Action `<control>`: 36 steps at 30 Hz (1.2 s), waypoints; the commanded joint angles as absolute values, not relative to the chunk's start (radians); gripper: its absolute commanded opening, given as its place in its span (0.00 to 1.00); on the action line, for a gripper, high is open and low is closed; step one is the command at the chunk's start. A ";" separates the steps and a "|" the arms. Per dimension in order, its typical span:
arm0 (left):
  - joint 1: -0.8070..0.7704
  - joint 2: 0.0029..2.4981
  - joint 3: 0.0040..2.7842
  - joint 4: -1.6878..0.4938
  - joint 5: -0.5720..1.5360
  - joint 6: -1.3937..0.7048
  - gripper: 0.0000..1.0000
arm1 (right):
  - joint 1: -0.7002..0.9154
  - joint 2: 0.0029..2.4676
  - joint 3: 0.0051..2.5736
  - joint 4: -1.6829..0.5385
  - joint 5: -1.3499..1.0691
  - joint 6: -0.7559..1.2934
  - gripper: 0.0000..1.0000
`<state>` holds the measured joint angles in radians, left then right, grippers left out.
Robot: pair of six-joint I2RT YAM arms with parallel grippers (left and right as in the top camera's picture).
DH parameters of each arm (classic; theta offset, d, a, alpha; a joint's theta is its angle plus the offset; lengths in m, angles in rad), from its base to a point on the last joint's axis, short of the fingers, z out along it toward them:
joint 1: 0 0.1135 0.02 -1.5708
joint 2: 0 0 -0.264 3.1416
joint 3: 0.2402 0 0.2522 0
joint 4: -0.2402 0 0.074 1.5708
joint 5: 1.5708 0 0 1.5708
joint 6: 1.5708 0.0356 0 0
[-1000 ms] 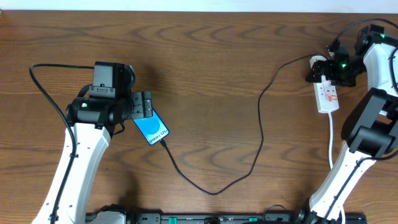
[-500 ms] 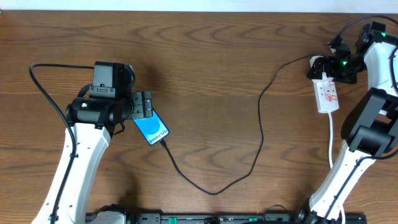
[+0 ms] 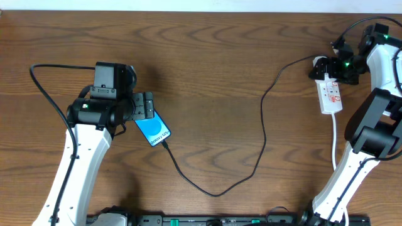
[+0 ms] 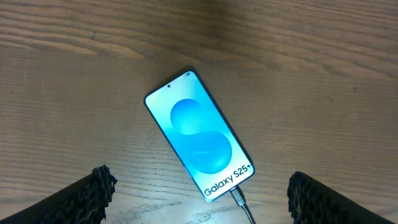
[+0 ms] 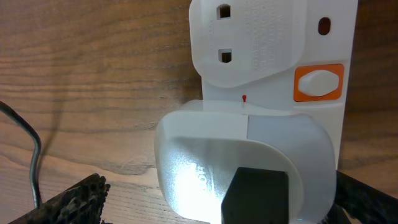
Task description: Plug charger to phone and switch on socket
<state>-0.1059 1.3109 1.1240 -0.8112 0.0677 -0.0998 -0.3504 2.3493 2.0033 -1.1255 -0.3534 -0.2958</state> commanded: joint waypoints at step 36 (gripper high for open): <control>-0.106 1.308 1.140 -0.815 0.051 -0.086 0.91 | -0.348 2.358 2.074 -1.141 -0.369 -0.266 0.99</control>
